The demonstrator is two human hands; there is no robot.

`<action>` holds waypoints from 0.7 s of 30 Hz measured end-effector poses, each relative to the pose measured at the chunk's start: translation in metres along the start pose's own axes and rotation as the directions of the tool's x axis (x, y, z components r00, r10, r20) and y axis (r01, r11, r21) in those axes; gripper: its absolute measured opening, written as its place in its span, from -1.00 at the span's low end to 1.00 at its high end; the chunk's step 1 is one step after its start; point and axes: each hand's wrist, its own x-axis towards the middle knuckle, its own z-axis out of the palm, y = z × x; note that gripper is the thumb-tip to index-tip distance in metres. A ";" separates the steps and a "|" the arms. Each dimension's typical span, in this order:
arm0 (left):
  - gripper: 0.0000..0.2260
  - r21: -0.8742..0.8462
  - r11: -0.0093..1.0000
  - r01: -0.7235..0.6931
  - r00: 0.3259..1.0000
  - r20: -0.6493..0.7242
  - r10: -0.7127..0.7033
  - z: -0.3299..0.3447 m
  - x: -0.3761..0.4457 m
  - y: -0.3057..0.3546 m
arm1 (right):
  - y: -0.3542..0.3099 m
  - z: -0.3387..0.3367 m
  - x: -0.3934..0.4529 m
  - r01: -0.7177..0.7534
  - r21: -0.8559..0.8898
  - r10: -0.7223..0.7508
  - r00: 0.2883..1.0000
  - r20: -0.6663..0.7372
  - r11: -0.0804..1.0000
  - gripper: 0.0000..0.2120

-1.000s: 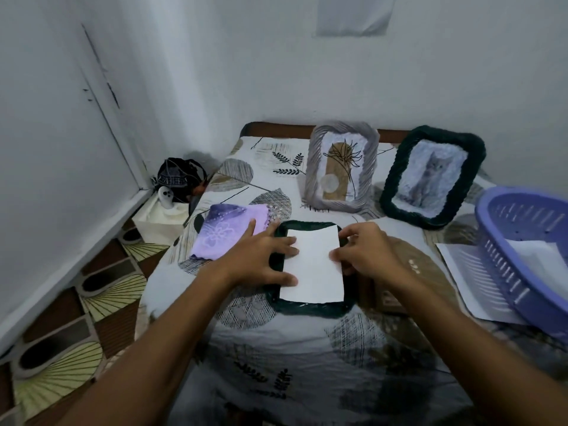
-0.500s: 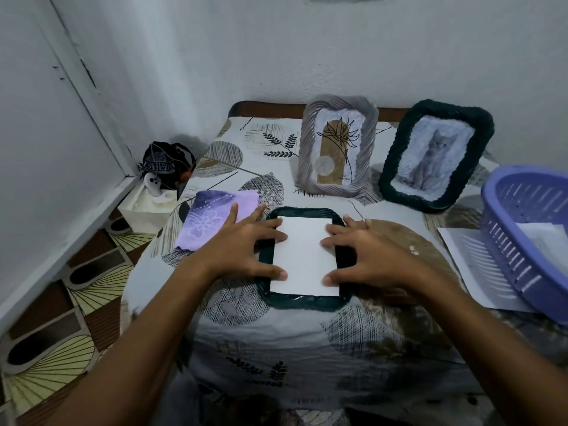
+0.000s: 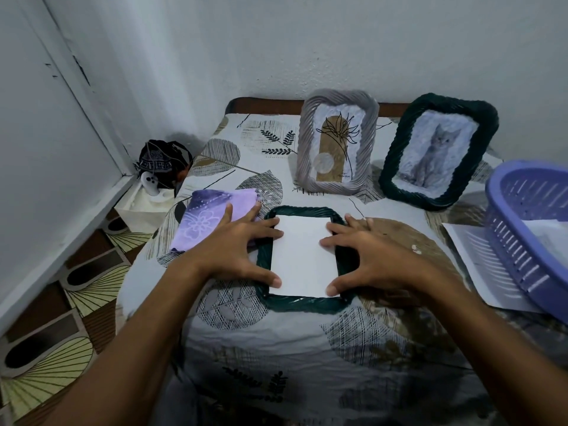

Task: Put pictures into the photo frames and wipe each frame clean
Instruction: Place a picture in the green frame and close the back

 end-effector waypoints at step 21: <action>-0.09 -0.023 1.000 -0.011 1.000 0.017 0.012 -0.001 0.003 0.002 | 0.000 -0.003 -0.001 0.004 0.031 -0.004 1.000 -0.006 1.000 -0.15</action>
